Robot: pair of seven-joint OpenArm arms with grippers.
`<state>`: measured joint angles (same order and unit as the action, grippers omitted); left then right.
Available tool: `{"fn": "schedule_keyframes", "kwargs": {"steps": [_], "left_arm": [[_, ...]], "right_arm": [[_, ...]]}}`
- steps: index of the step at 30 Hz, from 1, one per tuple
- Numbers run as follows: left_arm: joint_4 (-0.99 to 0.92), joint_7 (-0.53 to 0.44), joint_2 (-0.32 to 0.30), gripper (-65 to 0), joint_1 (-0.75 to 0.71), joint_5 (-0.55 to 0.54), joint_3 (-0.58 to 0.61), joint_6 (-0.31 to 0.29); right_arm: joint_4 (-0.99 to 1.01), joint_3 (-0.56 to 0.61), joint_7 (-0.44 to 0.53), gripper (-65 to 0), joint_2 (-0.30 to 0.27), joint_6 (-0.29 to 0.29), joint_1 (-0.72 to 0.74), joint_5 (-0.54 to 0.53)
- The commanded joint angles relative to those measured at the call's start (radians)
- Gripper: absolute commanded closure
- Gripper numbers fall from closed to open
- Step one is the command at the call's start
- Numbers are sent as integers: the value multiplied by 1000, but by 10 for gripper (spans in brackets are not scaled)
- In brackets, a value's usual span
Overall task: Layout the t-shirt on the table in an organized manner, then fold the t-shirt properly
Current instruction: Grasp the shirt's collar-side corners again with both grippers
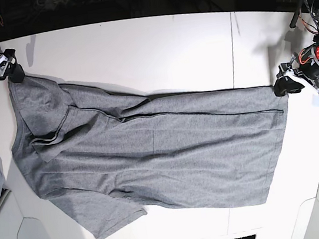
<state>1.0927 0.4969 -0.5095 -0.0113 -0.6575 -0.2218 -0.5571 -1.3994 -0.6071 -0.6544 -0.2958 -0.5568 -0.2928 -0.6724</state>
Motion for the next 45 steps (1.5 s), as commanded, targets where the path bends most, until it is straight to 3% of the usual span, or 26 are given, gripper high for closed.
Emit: {"fn": "schedule_keyframes", "kwargs": {"steps": [1,16,27,33,37,45], "left_arm": [[10,-23,-19,-377,14,-11,-6,-4],[1,-25,-14,-377,13,-11,-6,-3],[1,-27,-14,-377,14,1,-5,-3],[1,-76,-14,-377,18,53,67,-2],[1,-97,-14,-377,65,103,135,80],[0,-87,-14,-350,115,124,180,94]], "right_arm": [[-12,-7,22,-408,-17,-5,4,-15],[0,-7,60,-407,-17,4,11,53],[162,-6,59,-407,-17,6,142,63],[162,2,55,-407,-17,-1,159,59],[162,56,55,-407,-17,-1,159,60],[162,108,56,-404,-17,0,163,63]]}}
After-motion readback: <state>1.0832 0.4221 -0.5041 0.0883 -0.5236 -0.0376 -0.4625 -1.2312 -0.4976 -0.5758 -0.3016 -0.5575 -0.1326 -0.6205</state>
